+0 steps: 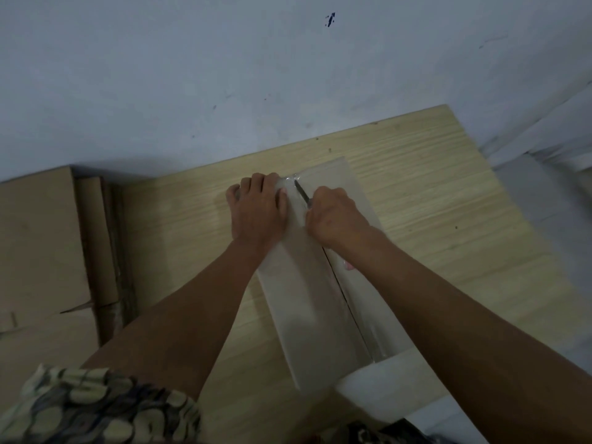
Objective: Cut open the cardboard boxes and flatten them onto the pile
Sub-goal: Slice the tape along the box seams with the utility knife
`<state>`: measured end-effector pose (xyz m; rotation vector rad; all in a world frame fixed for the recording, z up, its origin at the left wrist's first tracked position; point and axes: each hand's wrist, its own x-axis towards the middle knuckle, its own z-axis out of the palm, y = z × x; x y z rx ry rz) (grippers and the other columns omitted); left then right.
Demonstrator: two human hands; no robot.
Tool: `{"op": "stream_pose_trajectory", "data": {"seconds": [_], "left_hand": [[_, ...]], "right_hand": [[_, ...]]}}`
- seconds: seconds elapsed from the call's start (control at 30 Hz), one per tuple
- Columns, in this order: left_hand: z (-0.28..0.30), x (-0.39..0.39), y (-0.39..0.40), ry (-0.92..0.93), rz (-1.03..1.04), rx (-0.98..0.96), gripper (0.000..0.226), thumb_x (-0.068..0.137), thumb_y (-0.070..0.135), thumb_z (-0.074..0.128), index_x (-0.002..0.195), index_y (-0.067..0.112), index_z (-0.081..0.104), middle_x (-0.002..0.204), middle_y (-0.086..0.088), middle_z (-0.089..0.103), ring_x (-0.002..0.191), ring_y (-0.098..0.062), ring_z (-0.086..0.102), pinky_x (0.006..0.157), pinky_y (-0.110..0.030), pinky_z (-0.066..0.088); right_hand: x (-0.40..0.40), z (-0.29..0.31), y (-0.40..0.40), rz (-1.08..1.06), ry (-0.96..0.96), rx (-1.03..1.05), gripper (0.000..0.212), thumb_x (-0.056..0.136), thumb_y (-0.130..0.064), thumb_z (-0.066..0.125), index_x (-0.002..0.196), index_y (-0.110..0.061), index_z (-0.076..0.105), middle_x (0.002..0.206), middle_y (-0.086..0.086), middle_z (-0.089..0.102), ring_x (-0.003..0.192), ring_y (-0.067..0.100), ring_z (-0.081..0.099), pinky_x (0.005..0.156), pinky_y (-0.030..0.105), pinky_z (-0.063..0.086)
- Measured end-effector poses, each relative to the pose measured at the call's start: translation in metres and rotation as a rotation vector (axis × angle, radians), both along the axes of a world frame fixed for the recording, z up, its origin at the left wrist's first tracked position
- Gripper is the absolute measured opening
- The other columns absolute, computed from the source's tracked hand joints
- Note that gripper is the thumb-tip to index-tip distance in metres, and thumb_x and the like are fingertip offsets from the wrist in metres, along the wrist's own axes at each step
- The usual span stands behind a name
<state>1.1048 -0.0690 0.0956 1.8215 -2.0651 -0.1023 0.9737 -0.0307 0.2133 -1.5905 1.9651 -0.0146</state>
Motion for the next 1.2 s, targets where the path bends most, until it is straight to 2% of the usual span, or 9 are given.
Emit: {"op": "stream_pose_trajectory", "data": {"seconds": [0.1, 0.4, 0.53, 0.63, 0.8, 0.9, 1.0, 1.1, 1.2], "left_hand": [[-0.002, 0.000, 0.000, -0.018, -0.022, -0.020, 0.038, 0.098, 0.037, 0.045, 0.125, 0.015, 0.060, 0.114, -0.007, 0.064, 0.105, -0.031, 0.056, 0.100, -0.048, 0.036], [0.000, -0.001, 0.001, -0.037, -0.060, -0.018, 0.035, 0.097, 0.037, 0.043, 0.119, 0.017, 0.061, 0.111, -0.007, 0.063, 0.104, -0.032, 0.056, 0.097, -0.047, 0.035], [0.000, -0.003, 0.001, -0.063, -0.055, -0.002, 0.036, 0.098, 0.039, 0.041, 0.120, 0.017, 0.060, 0.112, -0.007, 0.062, 0.104, -0.031, 0.055, 0.098, -0.048, 0.035], [-0.001, -0.002, -0.001, -0.059, -0.061, -0.018, 0.034, 0.097, 0.036, 0.044, 0.119, 0.017, 0.060, 0.110, -0.007, 0.062, 0.103, -0.032, 0.055, 0.098, -0.047, 0.034], [-0.002, -0.002, 0.001, -0.038, -0.064, -0.050, 0.032, 0.095, 0.033, 0.050, 0.119, 0.017, 0.063, 0.111, -0.007, 0.063, 0.104, -0.032, 0.055, 0.098, -0.047, 0.034], [0.000, -0.001, 0.002, -0.033, -0.077, -0.112, 0.034, 0.093, 0.033, 0.056, 0.122, 0.017, 0.066, 0.120, -0.007, 0.062, 0.109, -0.030, 0.055, 0.095, -0.046, 0.036], [0.010, 0.000, 0.014, -0.039, -0.121, -0.128, 0.027, 0.093, 0.029, 0.056, 0.112, 0.015, 0.070, 0.118, -0.009, 0.062, 0.107, -0.033, 0.056, 0.088, -0.045, 0.039], [0.012, 0.000, 0.054, -0.050, -0.208, -0.011, 0.048, 0.095, 0.036, 0.041, 0.126, 0.009, 0.066, 0.137, -0.017, 0.059, 0.128, -0.036, 0.053, 0.105, -0.053, 0.038], [0.000, 0.003, 0.101, -0.078, -0.278, 0.070, 0.065, 0.100, 0.046, 0.033, 0.149, 0.006, 0.046, 0.159, -0.016, 0.038, 0.150, -0.031, 0.031, 0.121, -0.057, 0.020]], "right_hand": [[-0.003, 0.003, -0.003, 0.001, 0.011, 0.025, 0.025, 0.101, -0.020, 0.052, 0.122, -0.006, 0.054, 0.131, 0.017, 0.048, 0.120, 0.035, 0.053, 0.081, 0.030, 0.036], [-0.004, 0.004, 0.005, -0.014, 0.030, 0.046, 0.027, 0.102, -0.020, 0.051, 0.125, -0.007, 0.054, 0.133, 0.017, 0.048, 0.121, 0.035, 0.053, 0.082, 0.030, 0.036], [-0.005, 0.005, 0.013, -0.025, 0.000, 0.034, 0.027, 0.101, -0.018, 0.049, 0.124, -0.006, 0.054, 0.132, 0.019, 0.048, 0.123, 0.038, 0.051, 0.087, 0.032, 0.040], [-0.009, -0.002, 0.026, -0.025, 0.019, 0.087, 0.026, 0.100, -0.018, 0.050, 0.123, -0.007, 0.055, 0.130, 0.018, 0.049, 0.120, 0.037, 0.053, 0.084, 0.032, 0.040], [-0.009, -0.008, 0.034, -0.054, -0.020, 0.108, 0.028, 0.102, -0.020, 0.049, 0.125, -0.006, 0.054, 0.130, 0.020, 0.050, 0.121, 0.039, 0.053, 0.096, 0.036, 0.044], [-0.013, -0.006, 0.032, -0.073, -0.028, 0.127, 0.024, 0.100, -0.021, 0.053, 0.119, -0.006, 0.055, 0.126, 0.018, 0.053, 0.114, 0.036, 0.057, 0.086, 0.034, 0.046], [-0.016, 0.001, 0.029, -0.059, -0.040, 0.160, 0.029, 0.097, -0.022, 0.060, 0.120, -0.005, 0.055, 0.128, 0.019, 0.053, 0.113, 0.035, 0.059, 0.078, 0.030, 0.044], [-0.018, 0.006, 0.030, -0.028, -0.061, 0.160, 0.025, 0.096, -0.027, 0.060, 0.113, -0.009, 0.052, 0.126, 0.018, 0.055, 0.111, 0.034, 0.060, 0.077, 0.030, 0.043], [-0.023, 0.011, 0.039, 0.028, -0.030, 0.185, 0.032, 0.101, -0.022, 0.053, 0.129, -0.005, 0.052, 0.132, 0.018, 0.053, 0.108, 0.033, 0.061, 0.076, 0.027, 0.042]]}}
